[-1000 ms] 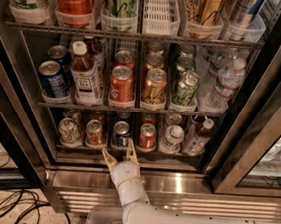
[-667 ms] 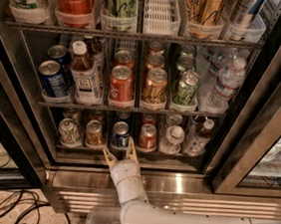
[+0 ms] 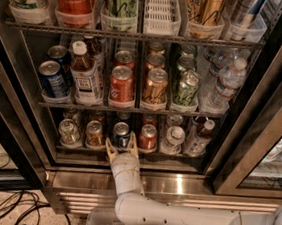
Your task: Pick pepsi can from bottom shelf of fridge
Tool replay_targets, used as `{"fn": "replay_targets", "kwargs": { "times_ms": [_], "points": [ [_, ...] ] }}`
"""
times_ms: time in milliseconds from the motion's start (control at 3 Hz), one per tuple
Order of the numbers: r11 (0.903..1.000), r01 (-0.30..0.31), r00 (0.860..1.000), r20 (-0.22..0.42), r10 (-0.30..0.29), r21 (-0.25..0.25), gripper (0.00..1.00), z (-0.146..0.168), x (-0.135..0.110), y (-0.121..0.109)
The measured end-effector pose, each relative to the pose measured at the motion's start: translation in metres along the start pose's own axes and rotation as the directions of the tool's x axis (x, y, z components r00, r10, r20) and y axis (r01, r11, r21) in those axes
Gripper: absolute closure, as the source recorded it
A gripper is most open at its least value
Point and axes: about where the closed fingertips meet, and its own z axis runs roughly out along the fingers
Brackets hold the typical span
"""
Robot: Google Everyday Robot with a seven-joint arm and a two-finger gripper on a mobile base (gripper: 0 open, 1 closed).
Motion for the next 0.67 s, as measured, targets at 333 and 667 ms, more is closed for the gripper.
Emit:
{"fn": "replay_targets", "kwargs": {
  "times_ms": [333,667],
  "points": [
    [0.9999,-0.007,1.0,0.004,0.007,0.008,0.36,0.0056,-0.0016,-0.0006],
    [0.9998,-0.02,1.0,0.002,0.02,0.01,0.39,0.0102,-0.0016,-0.0002]
  ]
}}
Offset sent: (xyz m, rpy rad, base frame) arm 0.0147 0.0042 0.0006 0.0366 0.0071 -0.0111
